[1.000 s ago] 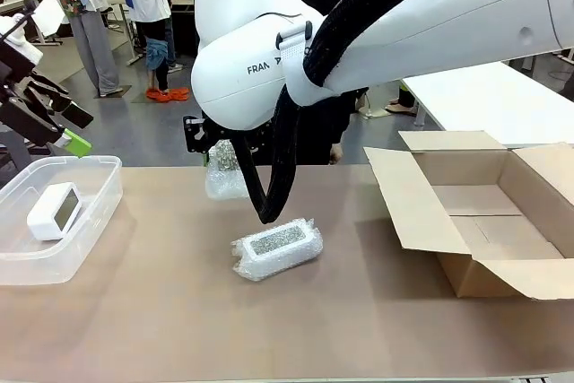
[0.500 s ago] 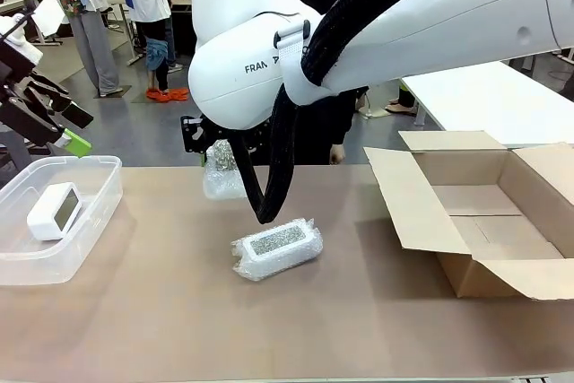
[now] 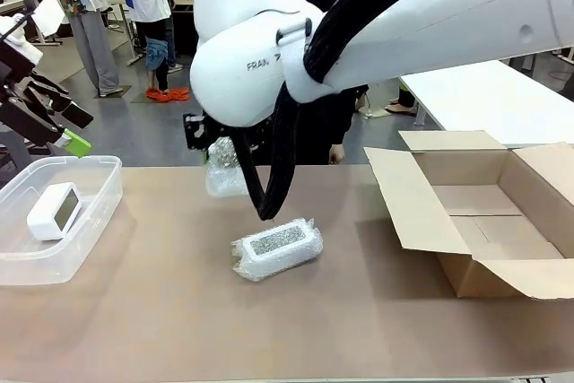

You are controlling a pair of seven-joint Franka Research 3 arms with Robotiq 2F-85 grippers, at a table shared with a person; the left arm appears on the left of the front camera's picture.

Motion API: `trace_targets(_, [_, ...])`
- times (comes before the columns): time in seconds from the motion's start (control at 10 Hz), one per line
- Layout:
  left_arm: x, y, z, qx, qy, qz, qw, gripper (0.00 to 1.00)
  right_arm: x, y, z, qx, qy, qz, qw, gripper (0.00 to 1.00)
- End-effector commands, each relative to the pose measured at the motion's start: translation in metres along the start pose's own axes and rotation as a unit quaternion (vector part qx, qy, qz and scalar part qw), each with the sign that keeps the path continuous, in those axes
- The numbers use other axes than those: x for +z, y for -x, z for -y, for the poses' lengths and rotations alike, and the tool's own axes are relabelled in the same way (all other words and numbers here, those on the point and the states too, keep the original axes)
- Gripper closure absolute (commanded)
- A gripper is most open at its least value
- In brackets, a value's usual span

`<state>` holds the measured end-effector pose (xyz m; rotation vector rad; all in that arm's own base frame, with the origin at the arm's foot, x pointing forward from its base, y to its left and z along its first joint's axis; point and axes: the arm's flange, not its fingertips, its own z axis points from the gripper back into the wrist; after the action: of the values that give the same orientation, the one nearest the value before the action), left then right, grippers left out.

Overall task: Separate and place wrapped and unwrapped clocks.
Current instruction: If the picked Digital clock is wrapped, place it in the Package Box ; if not, place it in the Organizing box.

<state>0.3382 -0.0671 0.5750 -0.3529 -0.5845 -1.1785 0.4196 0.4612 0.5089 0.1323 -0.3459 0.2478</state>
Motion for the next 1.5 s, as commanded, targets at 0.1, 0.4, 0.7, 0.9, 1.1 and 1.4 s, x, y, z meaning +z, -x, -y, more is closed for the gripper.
trace_targets(0.1, [0.000, -0.001, 0.001, 0.002, -0.002, -0.003, 1.000, 0.00, 0.077, -0.018, 0.124, -0.024, 0.046, -0.061, 0.997, 0.22])
trace_targets(0.4, [0.000, -0.001, 0.001, 0.002, -0.002, -0.003, 1.000, 0.00, 0.075, 0.002, 0.287, -0.021, 0.061, -0.077, 0.995, 0.22])
trace_targets(0.7, [0.000, -0.001, 0.001, 0.002, -0.002, -0.003, 1.000, 0.00, 0.037, 0.048, 0.408, -0.103, 0.059, -0.050, 0.992, 0.22])
trace_targets(0.9, [0.000, -0.001, 0.001, 0.002, -0.002, -0.003, 1.000, 0.00, 0.018, 0.064, 0.446, -0.157, 0.071, -0.084, 0.981, 0.22])
trace_targets(1.1, [0.000, -0.001, 0.001, 0.002, -0.002, -0.003, 1.000, 0.00, -0.018, 0.075, 0.467, -0.196, 0.070, -0.078, 0.975, 0.22])
trace_targets(1.4, [0.000, -0.001, 0.001, 0.002, -0.002, -0.003, 1.000, 0.00, -0.058, 0.087, 0.474, -0.258, 0.131, -0.060, 0.955, 0.22])
